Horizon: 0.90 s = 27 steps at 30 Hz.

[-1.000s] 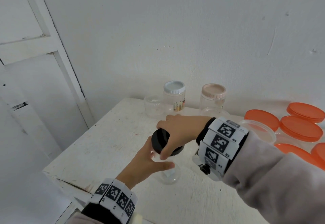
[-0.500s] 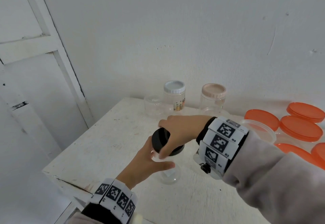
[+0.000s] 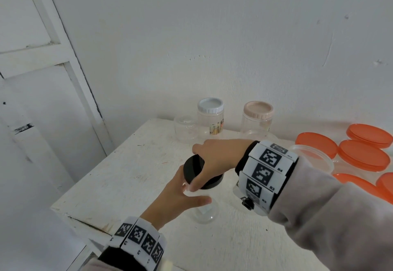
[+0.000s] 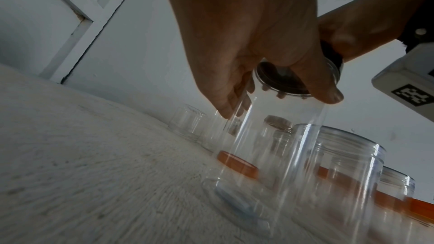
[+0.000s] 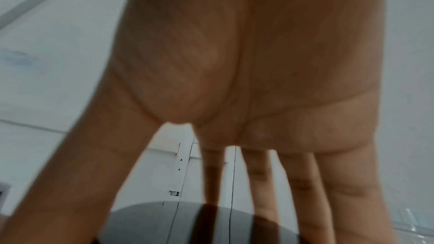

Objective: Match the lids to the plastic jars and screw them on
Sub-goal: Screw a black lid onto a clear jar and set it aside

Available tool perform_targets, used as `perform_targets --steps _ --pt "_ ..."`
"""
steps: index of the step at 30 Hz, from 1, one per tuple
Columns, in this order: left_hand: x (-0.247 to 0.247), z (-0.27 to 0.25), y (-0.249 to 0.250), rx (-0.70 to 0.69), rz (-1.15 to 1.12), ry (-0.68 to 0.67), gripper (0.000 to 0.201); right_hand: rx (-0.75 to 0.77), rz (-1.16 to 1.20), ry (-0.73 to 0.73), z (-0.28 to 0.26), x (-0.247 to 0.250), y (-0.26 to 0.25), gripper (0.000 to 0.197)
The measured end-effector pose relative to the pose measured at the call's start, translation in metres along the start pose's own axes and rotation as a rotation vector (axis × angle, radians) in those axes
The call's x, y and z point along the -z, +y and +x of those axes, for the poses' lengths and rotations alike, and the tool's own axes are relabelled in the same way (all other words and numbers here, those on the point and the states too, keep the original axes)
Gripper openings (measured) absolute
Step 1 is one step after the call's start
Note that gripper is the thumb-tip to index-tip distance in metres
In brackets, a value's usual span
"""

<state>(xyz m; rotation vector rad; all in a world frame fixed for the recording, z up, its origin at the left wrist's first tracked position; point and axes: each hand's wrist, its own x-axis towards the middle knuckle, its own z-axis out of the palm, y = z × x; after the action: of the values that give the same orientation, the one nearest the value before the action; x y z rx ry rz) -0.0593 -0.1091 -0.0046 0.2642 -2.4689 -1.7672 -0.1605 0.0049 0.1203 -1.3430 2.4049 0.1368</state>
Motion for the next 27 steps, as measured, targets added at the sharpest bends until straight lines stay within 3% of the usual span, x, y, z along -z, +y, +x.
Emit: perform_targets --steps 4,11,18,22,27 --pt "0.0 0.0 -0.001 -0.001 0.008 -0.003 0.08 0.086 -0.076 -0.096 -0.003 0.009 -0.002 0.091" --pt "0.0 0.0 0.003 -0.012 0.015 0.001 0.087 0.015 -0.029 0.076 0.0 -0.004 0.001 0.07" --pt "0.0 0.0 0.0 -0.004 -0.015 -0.004 0.081 0.095 -0.066 -0.042 -0.002 0.003 -0.004 0.085" --pt "0.0 -0.001 0.001 -0.001 0.006 0.002 0.079 0.095 -0.051 0.041 0.0 0.0 -0.003 0.068" --pt "0.0 -0.001 0.0 -0.016 0.001 0.007 0.083 0.0 -0.041 0.139 0.004 -0.01 -0.003 0.073"
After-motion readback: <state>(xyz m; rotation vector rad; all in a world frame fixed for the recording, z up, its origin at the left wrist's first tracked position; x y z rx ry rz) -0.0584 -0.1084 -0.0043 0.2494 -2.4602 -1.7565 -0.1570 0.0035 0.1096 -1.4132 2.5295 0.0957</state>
